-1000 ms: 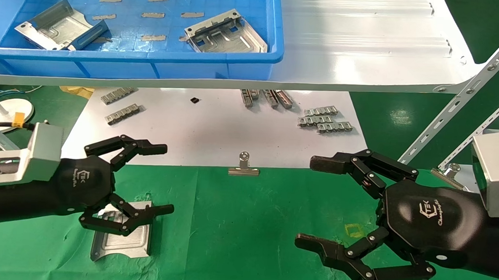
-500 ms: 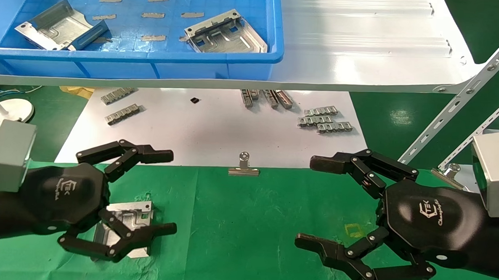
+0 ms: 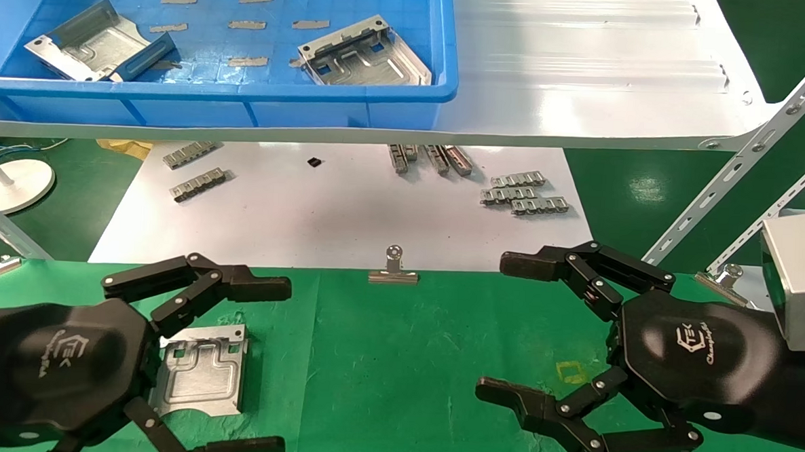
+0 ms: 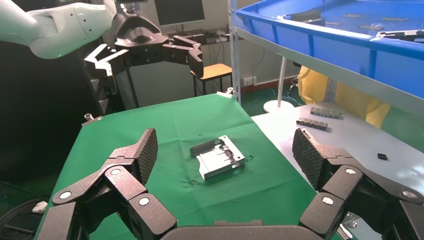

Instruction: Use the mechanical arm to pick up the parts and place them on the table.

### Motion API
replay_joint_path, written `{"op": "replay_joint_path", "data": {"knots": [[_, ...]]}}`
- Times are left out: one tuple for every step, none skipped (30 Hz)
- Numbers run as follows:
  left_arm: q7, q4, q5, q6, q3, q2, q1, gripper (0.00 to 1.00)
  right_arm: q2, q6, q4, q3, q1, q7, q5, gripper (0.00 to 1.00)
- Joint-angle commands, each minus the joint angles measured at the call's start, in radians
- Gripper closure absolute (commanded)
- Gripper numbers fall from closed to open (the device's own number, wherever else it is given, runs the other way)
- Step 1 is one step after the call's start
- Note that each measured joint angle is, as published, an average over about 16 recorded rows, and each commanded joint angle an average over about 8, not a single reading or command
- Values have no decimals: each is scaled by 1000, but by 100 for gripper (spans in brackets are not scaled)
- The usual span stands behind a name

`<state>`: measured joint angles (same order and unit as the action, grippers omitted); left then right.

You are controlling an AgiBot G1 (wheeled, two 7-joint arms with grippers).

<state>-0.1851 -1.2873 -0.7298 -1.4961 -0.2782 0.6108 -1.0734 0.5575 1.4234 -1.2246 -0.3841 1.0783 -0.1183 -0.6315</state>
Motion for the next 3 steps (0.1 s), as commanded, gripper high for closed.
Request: {"op": "replay_joint_path", "data": {"knots": [[-22, -35, 7, 3, 18, -7, 16, 0, 0, 0, 0, 0, 0, 0, 0, 0], [-22, -37, 7, 3, 19, -8, 18, 0, 0, 0, 0, 0, 0, 0, 0, 0], [-21, -38, 8, 3, 20, -8, 18, 0, 0, 0, 0, 0, 0, 0, 0, 0]]}}
